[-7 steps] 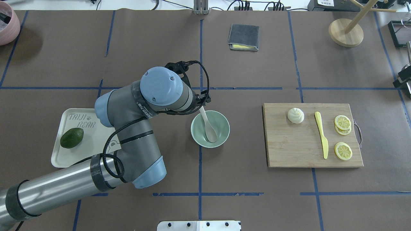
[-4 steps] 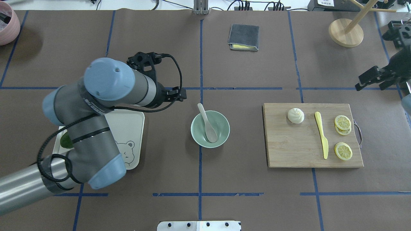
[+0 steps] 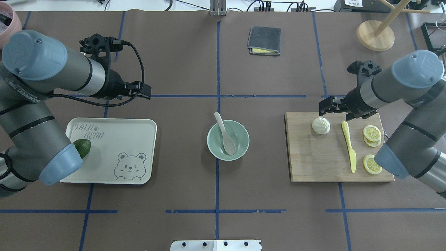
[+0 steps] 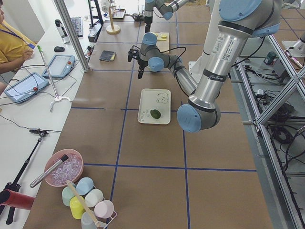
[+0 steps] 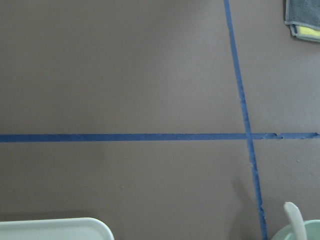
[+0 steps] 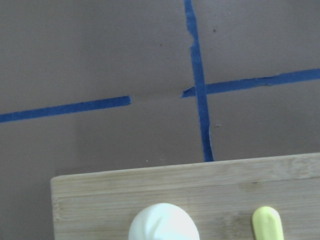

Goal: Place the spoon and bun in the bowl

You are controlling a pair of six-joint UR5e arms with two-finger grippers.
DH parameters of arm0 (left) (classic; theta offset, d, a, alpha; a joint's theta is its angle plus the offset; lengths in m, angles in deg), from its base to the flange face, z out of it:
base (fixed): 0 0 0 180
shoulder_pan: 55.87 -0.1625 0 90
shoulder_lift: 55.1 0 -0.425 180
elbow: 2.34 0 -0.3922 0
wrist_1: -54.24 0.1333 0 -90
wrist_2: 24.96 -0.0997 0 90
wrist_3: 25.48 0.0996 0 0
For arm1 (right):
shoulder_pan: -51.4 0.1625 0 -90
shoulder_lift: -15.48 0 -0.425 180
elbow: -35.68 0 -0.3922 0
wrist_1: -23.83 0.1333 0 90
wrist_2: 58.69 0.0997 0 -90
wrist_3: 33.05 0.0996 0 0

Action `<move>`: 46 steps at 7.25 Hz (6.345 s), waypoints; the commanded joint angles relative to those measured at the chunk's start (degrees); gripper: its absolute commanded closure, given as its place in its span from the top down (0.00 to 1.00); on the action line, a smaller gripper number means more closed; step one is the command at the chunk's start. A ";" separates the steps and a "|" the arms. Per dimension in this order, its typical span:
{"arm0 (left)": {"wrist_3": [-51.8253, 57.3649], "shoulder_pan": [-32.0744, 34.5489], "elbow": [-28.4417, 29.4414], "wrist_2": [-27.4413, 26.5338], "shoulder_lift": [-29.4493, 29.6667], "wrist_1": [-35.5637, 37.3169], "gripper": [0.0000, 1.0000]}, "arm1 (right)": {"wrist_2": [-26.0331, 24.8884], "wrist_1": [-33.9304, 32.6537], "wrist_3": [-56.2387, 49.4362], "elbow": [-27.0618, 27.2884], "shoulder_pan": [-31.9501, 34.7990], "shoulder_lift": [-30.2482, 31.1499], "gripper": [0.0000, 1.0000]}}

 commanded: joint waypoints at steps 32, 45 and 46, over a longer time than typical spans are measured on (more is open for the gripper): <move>14.27 8.59 -4.55 0.99 -10.94 0.12 0.99 | -15.43 -7.92 25.28 1.93 -15.66 -16.36 1.00; 60.35 49.27 19.53 26.85 -23.88 0.39 1.00 | 14.23 -23.65 -72.39 -9.11 40.28 8.82 1.00; 60.39 47.85 19.44 24.93 -24.23 0.47 1.00 | 14.23 -23.57 -72.31 -9.21 40.28 8.47 1.00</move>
